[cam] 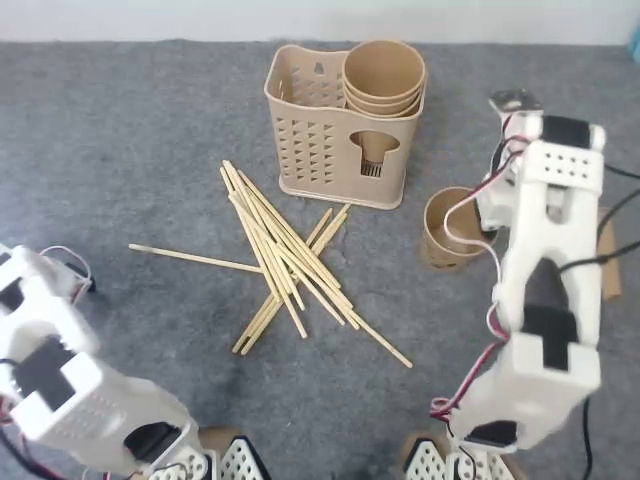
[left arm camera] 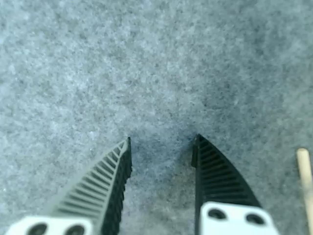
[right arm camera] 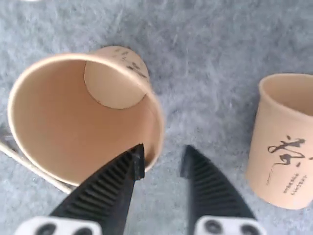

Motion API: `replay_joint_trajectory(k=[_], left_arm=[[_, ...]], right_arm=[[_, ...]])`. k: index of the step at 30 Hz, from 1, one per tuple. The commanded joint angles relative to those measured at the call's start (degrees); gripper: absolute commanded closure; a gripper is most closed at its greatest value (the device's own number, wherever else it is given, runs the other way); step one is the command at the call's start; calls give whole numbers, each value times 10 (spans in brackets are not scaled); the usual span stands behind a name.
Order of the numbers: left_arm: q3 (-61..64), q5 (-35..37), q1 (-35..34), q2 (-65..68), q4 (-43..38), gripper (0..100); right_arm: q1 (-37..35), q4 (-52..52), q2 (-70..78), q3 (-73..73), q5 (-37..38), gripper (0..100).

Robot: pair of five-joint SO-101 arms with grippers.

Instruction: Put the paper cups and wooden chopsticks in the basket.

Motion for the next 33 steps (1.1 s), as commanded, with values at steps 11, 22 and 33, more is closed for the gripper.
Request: replay_joint_trajectory(k=[11, 22, 33], left_arm=[[-11, -6, 15, 0, 4, 805], [-11, -6, 15, 0, 4, 805], [-10, -6, 15, 1, 4, 805]], right_arm=[[10, -213, -137, 178, -9, 986], [-2, -57, -247, -55, -93, 991], [-103, 56, -107, -492, -187, 991]])
